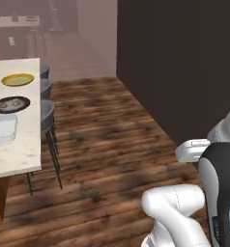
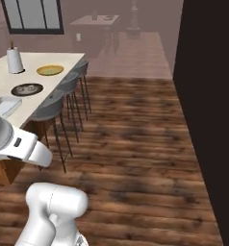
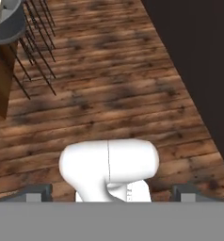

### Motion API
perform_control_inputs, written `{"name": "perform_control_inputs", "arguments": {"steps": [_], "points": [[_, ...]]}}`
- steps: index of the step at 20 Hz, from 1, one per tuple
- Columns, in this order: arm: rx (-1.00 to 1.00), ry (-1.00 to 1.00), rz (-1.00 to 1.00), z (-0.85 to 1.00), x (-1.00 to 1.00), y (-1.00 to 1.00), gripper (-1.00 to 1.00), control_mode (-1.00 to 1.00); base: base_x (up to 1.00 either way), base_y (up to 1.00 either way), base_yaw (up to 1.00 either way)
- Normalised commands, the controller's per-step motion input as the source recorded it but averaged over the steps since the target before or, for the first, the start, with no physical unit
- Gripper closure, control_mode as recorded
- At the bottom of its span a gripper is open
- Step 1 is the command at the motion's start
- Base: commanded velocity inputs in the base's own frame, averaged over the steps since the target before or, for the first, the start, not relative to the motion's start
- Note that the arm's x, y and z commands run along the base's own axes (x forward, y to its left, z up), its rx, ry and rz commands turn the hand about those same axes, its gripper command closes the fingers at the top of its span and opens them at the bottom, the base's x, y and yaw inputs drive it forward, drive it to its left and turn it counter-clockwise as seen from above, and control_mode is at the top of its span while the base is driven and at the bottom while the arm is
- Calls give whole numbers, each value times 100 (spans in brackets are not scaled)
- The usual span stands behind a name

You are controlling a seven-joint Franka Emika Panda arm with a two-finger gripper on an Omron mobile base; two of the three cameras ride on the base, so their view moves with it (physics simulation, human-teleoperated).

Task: Place two dumplings into each of the tupperware containers and then place the containers in the fridge.

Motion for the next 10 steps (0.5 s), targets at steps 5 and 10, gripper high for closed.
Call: {"name": "perform_control_inputs", "arguments": {"steps": [5,10], "points": [[0,0,0,0,0,0,-100,100,94,-59,29],[0,0,0,0,0,0,-100,100,98,-68,37]]}}
